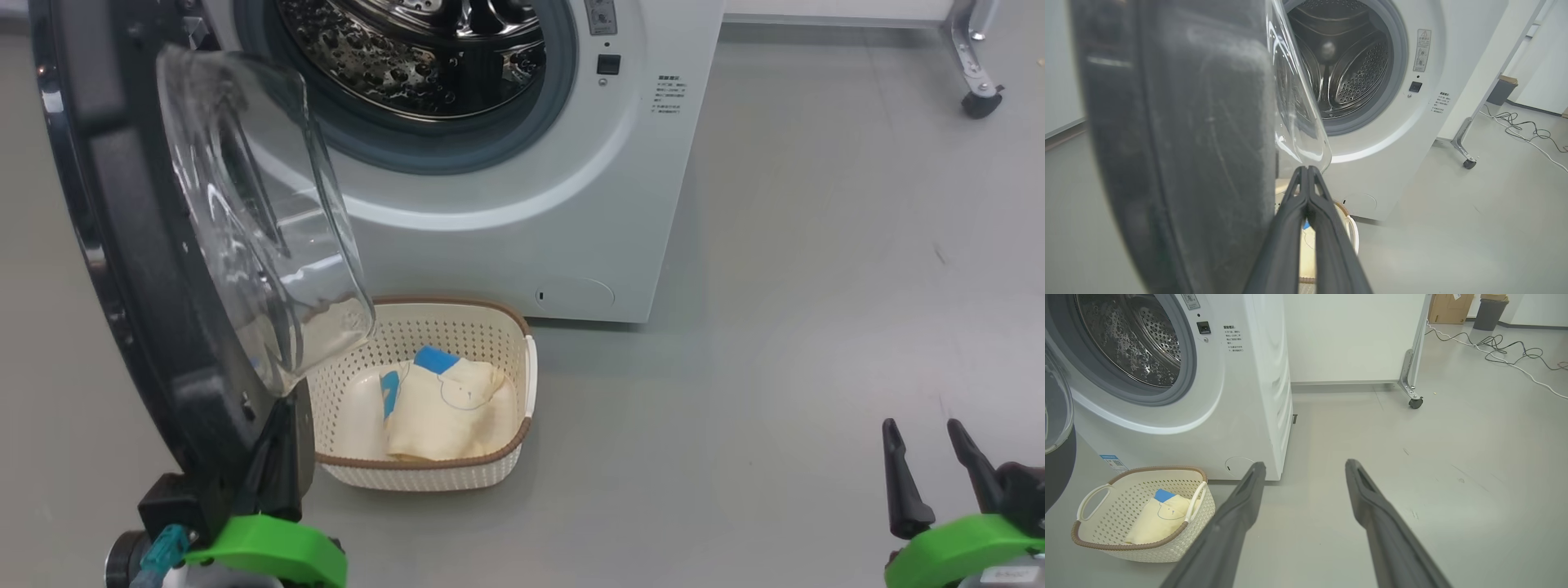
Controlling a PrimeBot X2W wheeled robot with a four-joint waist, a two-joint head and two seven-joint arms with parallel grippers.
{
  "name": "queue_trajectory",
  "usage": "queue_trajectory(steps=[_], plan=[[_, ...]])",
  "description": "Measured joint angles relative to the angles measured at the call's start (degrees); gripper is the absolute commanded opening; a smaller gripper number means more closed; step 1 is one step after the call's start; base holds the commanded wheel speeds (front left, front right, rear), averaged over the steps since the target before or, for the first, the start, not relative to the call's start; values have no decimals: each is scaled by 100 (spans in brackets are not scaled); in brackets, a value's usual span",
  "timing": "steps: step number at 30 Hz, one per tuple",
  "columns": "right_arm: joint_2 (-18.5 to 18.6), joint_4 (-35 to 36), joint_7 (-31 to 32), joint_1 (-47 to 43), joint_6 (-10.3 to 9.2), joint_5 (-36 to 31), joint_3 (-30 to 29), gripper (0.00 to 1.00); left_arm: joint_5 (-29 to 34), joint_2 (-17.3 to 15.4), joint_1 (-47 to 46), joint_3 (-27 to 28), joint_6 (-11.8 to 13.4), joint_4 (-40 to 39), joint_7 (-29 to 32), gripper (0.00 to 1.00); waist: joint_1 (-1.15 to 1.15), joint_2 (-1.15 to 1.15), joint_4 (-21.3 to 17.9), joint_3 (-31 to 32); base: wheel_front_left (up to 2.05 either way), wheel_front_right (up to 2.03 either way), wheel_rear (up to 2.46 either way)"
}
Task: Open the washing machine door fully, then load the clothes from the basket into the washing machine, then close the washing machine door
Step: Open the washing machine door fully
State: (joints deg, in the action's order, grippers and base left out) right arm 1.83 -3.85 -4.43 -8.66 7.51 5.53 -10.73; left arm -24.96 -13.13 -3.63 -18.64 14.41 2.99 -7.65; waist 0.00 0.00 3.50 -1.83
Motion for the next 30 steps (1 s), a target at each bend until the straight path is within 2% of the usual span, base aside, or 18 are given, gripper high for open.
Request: queue_trajectory(steps=[16, 30], plan=[[0, -24, 0, 126, 0, 11, -67, 100, -166, -115, 32, 398, 1, -55, -78, 0, 0, 0, 615, -108, 0, 0, 0], [0, -43, 0, 266, 0, 89, -41, 100, -293, -456, -504, 804, 1, 849, -200, 0, 0, 0, 1008, -198, 0, 0, 0]])
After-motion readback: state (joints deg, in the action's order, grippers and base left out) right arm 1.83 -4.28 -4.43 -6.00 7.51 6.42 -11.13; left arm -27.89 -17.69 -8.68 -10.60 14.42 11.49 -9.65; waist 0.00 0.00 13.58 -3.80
